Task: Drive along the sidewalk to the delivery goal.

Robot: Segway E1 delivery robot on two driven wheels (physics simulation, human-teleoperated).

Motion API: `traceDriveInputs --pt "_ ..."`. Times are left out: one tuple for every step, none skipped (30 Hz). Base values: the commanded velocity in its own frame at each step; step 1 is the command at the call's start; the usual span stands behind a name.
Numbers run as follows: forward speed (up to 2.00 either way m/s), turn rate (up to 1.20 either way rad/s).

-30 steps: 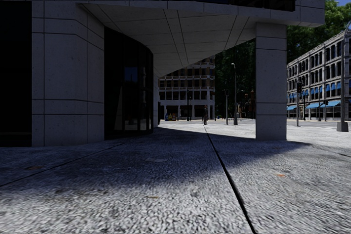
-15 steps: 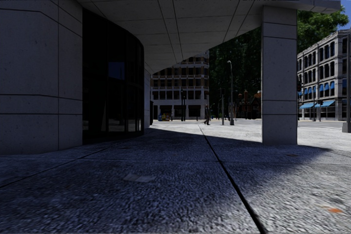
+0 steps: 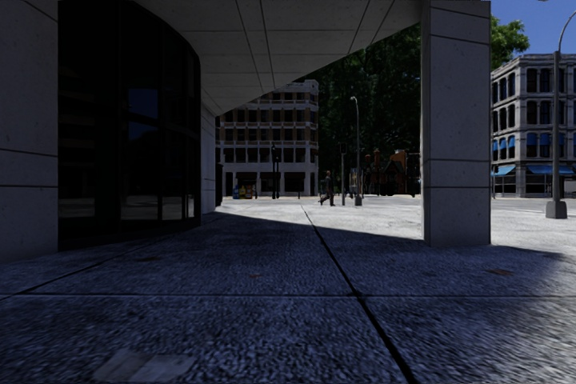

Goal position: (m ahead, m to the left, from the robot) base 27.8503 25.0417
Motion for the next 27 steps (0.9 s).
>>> traceDriveInputs --pt "2.00 0.00" --pt "2.00 0.00" --pt "2.00 0.00" --pt "2.00 0.00" --pt "2.00 0.00" --pt "2.00 0.00" --pt "2.00 0.00" --pt "2.00 0.00" --pt "2.00 0.00" --pt "2.00 0.00" --pt "2.00 0.00" --pt "2.00 0.00" --pt "2.00 0.00" --pt "2.00 0.00" --pt "2.00 0.00" --pt "2.00 0.00" --pt "2.00 0.00" --pt "2.00 0.00" --pt "2.00 0.00" --pt "2.00 0.00" --pt "2.00 0.00" --pt "2.00 0.00" --pt "2.00 0.00" --pt "2.00 0.00" --pt "2.00 0.00" --pt "2.00 0.00" --pt "2.00 0.00"
